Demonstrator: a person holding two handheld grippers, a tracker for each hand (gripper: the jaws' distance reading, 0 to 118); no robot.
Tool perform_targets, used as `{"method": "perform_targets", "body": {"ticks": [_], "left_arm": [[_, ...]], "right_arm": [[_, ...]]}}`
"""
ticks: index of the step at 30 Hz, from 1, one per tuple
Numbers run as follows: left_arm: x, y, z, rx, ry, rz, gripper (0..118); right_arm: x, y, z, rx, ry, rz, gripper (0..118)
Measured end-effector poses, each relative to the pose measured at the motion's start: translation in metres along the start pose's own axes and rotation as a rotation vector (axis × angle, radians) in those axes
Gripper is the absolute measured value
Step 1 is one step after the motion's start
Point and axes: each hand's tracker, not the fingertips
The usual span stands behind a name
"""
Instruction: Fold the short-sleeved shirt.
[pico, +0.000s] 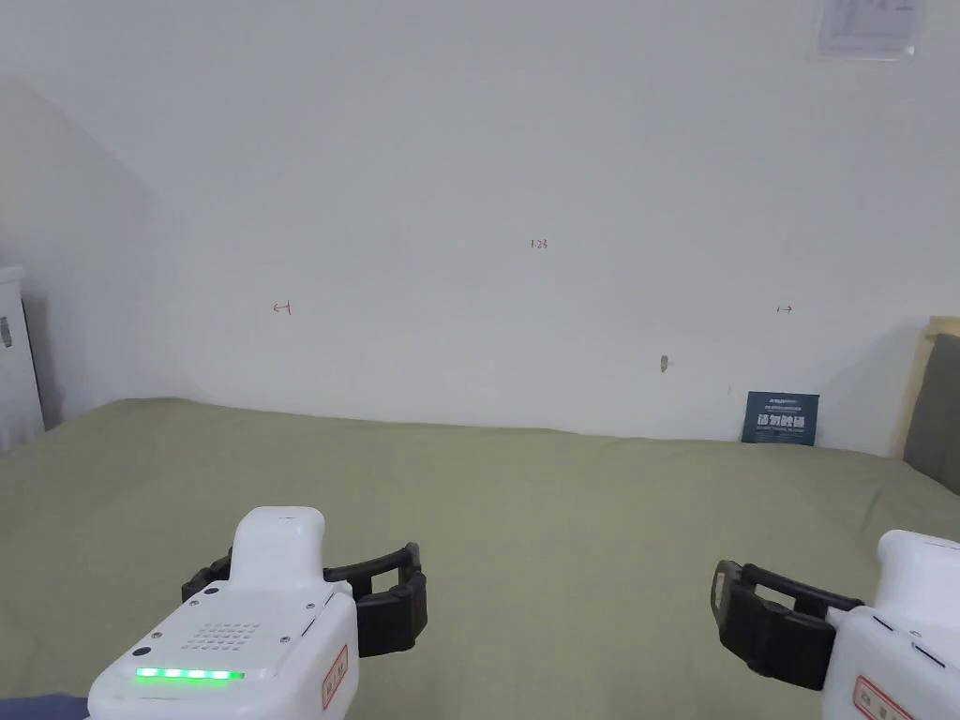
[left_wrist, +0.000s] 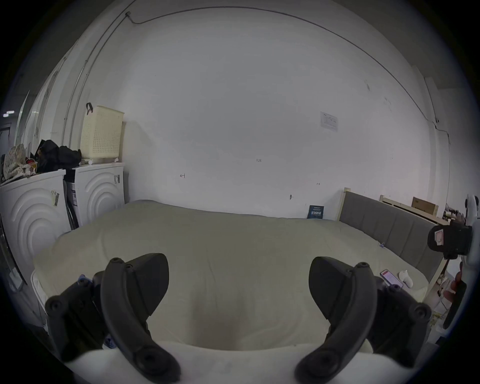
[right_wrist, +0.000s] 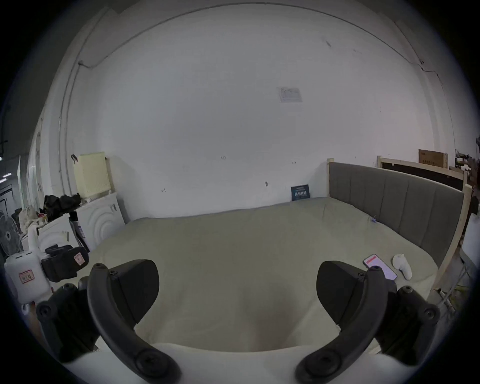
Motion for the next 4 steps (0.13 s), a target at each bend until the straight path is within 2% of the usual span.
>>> {"method": "perform_targets", "body": {"ticks": [4], "left_arm": [[0.0030, -0.0023, 0.0020, 0.003, -0.004, -0.018, 113]], "right_arm": [[0.0038, -0.0016, -0.0028, 0.018, 0.008, -0.031, 118]]}}
